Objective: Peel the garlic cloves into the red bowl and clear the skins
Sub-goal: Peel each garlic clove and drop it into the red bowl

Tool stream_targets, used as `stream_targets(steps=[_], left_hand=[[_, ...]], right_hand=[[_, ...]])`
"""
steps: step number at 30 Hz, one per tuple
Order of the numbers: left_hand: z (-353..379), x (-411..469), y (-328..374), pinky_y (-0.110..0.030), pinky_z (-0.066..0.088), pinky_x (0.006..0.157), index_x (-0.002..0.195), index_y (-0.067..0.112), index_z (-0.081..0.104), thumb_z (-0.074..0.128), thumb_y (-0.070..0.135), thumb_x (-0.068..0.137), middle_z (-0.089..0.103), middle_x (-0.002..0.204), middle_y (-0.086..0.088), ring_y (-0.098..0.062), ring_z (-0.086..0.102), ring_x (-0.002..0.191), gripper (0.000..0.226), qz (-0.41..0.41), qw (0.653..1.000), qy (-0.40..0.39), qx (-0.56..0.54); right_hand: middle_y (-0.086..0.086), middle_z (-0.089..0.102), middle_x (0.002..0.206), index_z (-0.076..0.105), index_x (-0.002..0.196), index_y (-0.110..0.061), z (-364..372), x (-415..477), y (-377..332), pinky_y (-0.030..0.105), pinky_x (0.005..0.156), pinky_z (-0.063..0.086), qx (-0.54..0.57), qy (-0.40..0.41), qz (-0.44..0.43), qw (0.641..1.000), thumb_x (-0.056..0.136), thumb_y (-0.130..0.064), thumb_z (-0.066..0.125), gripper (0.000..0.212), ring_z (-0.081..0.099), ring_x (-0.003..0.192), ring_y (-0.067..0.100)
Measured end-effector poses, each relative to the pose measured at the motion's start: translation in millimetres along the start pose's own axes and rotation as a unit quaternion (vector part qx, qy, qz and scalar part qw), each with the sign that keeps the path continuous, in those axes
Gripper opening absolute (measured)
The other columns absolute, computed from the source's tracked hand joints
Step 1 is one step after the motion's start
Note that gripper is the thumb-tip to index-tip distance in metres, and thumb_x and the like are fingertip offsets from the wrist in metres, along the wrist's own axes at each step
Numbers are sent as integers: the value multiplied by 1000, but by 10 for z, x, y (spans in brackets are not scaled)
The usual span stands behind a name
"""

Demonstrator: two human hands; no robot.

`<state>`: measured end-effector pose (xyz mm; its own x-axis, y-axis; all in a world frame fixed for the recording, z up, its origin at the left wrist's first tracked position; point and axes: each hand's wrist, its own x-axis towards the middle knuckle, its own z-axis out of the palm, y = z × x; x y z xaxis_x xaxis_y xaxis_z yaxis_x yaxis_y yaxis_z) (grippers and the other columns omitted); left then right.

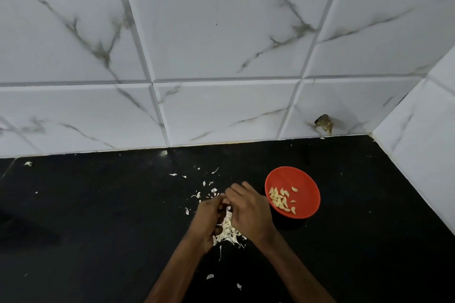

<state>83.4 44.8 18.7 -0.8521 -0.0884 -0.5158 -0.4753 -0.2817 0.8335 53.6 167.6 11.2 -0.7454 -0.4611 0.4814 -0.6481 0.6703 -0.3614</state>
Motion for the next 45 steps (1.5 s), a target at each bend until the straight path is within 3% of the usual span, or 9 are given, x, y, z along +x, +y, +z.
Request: stream_targets(steps=[4, 7, 11, 16, 21, 29, 37, 40, 45], left_hand=[[-40, 5, -94, -17, 31, 53, 71, 22, 54, 45, 26, 107, 53, 56, 14, -1, 46, 53, 38, 256, 906, 81, 326], [-40, -5, -139, -32, 36, 62, 85, 18, 56, 41, 34, 107, 51, 73, 10, -8, 46, 70, 32, 261, 814, 116, 505], [-6, -49, -60, -22, 32, 44, 63, 23, 55, 42, 26, 108, 44, 55, 9, -5, 38, 47, 47, 88, 993, -3, 75], [-102, 19, 57, -15, 9, 38, 56, 26, 44, 43, 23, 101, 25, 51, 11, -3, 19, 41, 45, -129, 980, -56, -143], [-117, 10, 14, -21, 25, 43, 60, 22, 50, 46, 49, 102, 41, 51, 4, -7, 30, 44, 50, 72, 993, -10, 89], [-265, 49, -85, -16, 36, 58, 96, 31, 52, 42, 41, 105, 62, 80, 18, -2, 58, 69, 16, 328, 837, 34, 436], [-49, 4, 17, -16, 28, 45, 65, 16, 47, 44, 21, 107, 36, 52, 11, -6, 30, 49, 43, 151, 983, -2, 107], [-72, -9, 74, -18, 21, 42, 60, 21, 41, 47, 32, 105, 30, 52, 7, -5, 24, 45, 48, 71, 995, -26, 57], [-106, 9, 55, -22, 31, 50, 57, 20, 51, 44, 40, 105, 46, 52, 4, -8, 37, 49, 53, 193, 971, -25, 140]], right_hand=[[-7, 53, 61, 49, 65, -17, 73, 80, 5, 38, 57, 42, 240, -57, 345, 905, 93, -9, 59, 32, 50, 60, 11], [6, 62, 67, 56, 67, -10, 96, 134, 6, 42, 65, 47, 285, -77, 408, 864, 95, -9, 60, 28, 54, 63, 19], [-8, 52, 67, 48, 71, -17, 5, 94, 1, 40, 59, 44, 165, -37, 209, 963, 93, -12, 57, 25, 51, 65, 11], [-4, 54, 75, 57, 77, -12, -84, 85, 160, 30, 52, 42, 72, -20, -22, 997, 90, -11, 49, 15, 43, 73, 10], [-9, 54, 73, 58, 77, -13, 13, -8, 194, 28, 57, 41, 124, -2, 99, 987, 95, -16, 62, 18, 47, 70, 7], [-8, 57, 68, 59, 78, -15, -10, 12, 144, 46, 60, 49, 184, -50, 205, 960, 97, -21, 62, 21, 55, 64, 12], [-7, 52, 73, 55, 74, -13, -39, 61, 47, 28, 54, 40, 90, 41, 21, 995, 91, -7, 57, 17, 40, 73, 5], [-6, 53, 73, 58, 75, -12, -9, 50, 83, 30, 54, 42, 90, 52, 2, 995, 93, -8, 57, 18, 42, 72, 8], [-7, 62, 73, 61, 79, -13, -19, 68, 92, 45, 62, 50, 254, 17, 140, 957, 100, -24, 57, 24, 62, 70, 15]])
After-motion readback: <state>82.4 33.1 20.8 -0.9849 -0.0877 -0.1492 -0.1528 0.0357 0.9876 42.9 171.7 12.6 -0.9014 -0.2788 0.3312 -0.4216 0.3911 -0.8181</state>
